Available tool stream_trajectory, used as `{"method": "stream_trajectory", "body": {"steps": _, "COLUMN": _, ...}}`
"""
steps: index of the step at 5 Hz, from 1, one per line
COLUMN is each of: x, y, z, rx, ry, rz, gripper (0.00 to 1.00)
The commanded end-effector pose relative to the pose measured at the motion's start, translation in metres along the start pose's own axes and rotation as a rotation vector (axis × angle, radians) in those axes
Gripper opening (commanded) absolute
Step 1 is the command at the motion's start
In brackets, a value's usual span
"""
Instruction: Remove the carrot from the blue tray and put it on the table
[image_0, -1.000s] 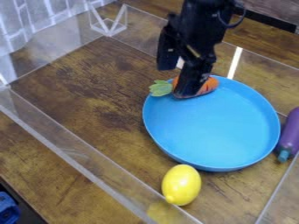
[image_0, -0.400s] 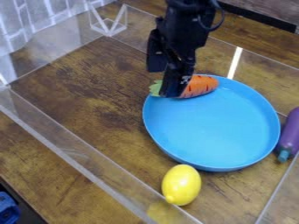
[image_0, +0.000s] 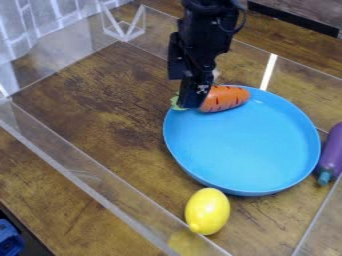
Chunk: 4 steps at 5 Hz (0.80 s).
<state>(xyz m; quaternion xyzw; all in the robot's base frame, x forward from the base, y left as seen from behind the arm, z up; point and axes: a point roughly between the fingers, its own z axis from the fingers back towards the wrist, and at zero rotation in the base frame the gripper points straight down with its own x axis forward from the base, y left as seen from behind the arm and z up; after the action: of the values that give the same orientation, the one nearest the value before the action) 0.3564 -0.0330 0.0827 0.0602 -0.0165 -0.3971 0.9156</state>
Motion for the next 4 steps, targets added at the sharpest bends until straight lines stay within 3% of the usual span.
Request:
{"method": "stream_trajectory", "body": {"steps": 1, "x": 0.003, "y": 0.013, "z": 0.023, "rx": 0.041, "ry": -0.063, "rz": -0.024, "gripper": 1.00}}
{"method": "stream_trajectory", "body": {"steps": 2, "x": 0.009, "y": 0.018, "z": 0.025, "rx": 0.038, "ry": -0.075, "rz": -0.060, "gripper": 1.00}}
{"method": "stream_trajectory", "body": {"steps": 4, "x": 0.025, "y": 0.006, "z": 0.022, "rx": 0.040, "ry": -0.079, "rz": 0.005, "gripper": 1.00}}
